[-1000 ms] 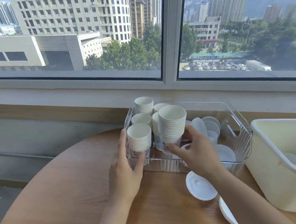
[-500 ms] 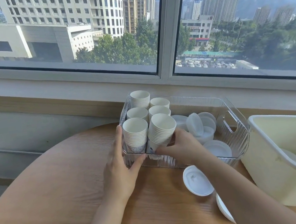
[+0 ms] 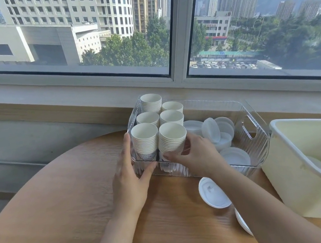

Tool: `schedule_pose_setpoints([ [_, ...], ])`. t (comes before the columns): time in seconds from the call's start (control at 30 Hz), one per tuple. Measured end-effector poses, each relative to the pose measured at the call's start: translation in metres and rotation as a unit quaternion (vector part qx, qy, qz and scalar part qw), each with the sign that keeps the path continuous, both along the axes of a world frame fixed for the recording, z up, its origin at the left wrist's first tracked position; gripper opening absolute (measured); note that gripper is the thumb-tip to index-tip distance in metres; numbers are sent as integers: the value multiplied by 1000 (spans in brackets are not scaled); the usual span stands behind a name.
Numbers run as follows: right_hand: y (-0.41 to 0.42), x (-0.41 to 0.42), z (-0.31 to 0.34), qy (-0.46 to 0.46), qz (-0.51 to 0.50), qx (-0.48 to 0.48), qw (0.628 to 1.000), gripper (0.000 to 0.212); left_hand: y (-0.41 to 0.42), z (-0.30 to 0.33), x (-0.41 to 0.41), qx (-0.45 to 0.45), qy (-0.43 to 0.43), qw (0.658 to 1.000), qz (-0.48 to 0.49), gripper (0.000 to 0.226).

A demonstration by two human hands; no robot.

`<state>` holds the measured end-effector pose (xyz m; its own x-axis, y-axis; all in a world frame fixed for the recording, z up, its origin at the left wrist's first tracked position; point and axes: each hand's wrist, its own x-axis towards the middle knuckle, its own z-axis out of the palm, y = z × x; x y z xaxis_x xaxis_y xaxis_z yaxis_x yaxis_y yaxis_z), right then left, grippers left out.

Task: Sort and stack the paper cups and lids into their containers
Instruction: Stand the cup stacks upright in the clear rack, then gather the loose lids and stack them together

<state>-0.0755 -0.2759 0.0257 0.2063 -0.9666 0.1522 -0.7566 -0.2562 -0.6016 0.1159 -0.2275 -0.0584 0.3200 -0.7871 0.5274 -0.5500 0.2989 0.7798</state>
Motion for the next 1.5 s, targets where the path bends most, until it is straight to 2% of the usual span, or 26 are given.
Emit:
schedule_pose_setpoints([
  [0.1, 2, -6, 0, -12, 4, 2, 1000, 56, -2, -3, 1, 2, -17, 1000, 16, 106],
  [0.23, 19, -26, 1, -48, 4, -18, 999, 66, 6, 3, -4, -11, -37, 997, 66, 98],
  [0.37, 53, -64, -9, -86, -11, -133, 987, 27, 27, 11, -19, -61, -88, 986, 125, 86],
  [0.43, 70, -84, -18, -97, -19, -176, 979, 20, 40, 12, -38, -68, -89, 988, 104, 79],
  [0.57, 98, -116, -37, -98, -19, -198, 975, 13, 60, 9, -86, -44, -103, 994, -13, 69],
  [0.67, 110, -135, -47, -83, -1, -180, 980, 25, 64, 5, -111, 5, -115, 990, -84, 71],
  [0.8, 112, -146, -53, -74, 32, -124, 989, 48, 55, 1, -122, 67, -136, 982, -114, 83],
  [0.97, 103, -156, -57, -66, 80, -82, 991, 72, 48, -8, -119, 89, -152, 970, -169, 91],
  [1.13, 103, -161, -67, -1, 134, -34, 990, 101, 47, -10, -121, 99, -151, 970, -164, 88],
  [1.2, 103, -161, -68, 8, 139, -40, 989, 99, 47, -9, -121, 106, -147, 970, -160, 88],
  [1.37, 101, -160, -71, -4, 110, -72, 991, 78, 48, -8, -121, 127, -139, 971, -150, 92],
  [1.5, 96, -156, -73, 13, 63, -140, 988, 60, 53, -5, -118, 114, -100, 976, -157, 91],
])
